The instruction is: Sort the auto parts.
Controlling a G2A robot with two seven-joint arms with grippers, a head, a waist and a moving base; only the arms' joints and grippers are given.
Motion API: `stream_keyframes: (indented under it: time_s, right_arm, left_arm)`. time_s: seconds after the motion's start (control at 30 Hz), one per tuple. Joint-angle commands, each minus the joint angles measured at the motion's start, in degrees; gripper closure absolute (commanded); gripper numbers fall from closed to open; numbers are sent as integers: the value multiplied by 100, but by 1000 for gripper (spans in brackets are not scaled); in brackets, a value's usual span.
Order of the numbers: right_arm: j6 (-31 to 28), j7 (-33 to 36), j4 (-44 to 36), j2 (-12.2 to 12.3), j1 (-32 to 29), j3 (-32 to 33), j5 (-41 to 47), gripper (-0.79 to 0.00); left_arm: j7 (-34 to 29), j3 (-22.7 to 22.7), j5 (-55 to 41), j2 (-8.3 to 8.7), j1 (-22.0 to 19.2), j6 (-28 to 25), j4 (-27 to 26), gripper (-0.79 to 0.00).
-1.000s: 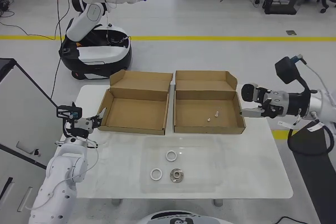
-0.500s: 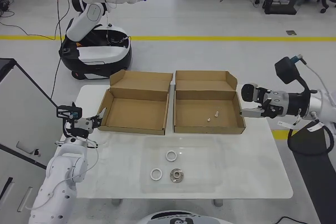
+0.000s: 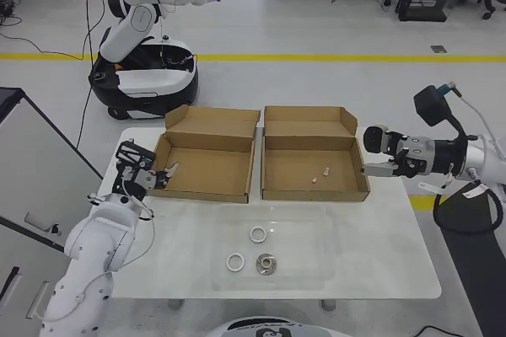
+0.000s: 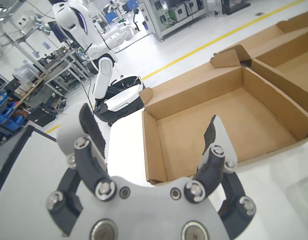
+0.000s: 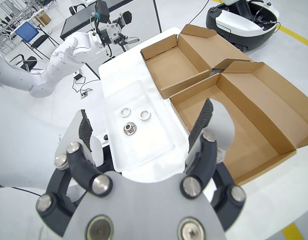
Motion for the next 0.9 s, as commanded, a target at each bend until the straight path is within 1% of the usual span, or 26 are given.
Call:
stream_keyframes:
  time_s: [0.0,0.17,0.2,0.8,0.87]
  right_arm:
    - [0,0,0,0,0,0,0,-785]
    - [0,0,0,0,0,0,0,-785]
    - [0,0,0,0,0,0,0,-785]
    - [0,0,0,0,0,0,0,-785]
    - [0,0,0,0,0,0,0,-785]
  left_arm:
    - [-410,95,119,13,-26,-340,-209,-785]
    - [-1090,320,25,21,-29,-879,-567,-785]
    - [-1151,343,21,20,-33,-896,-651,-785]
    - [-1138,350,14,20,-33,-898,-647,-785]
    - [-1154,397,58,23,-61,-977,-761,-785]
